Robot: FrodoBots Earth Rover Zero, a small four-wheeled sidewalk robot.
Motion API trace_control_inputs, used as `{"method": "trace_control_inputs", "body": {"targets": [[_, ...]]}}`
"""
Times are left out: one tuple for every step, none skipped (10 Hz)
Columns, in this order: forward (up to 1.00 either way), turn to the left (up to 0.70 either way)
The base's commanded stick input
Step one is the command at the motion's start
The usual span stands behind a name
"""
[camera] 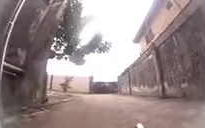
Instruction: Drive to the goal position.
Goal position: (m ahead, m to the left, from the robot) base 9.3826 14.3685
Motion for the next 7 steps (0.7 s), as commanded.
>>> {"method": "trace_control_inputs", "body": {"targets": [[0.84, 0.03], [0.84, 0.03], [0.84, 0.03], [0.84, 0.03], [0.84, 0.03], [0.84, 0.03], [0.84, 0.03]]}}
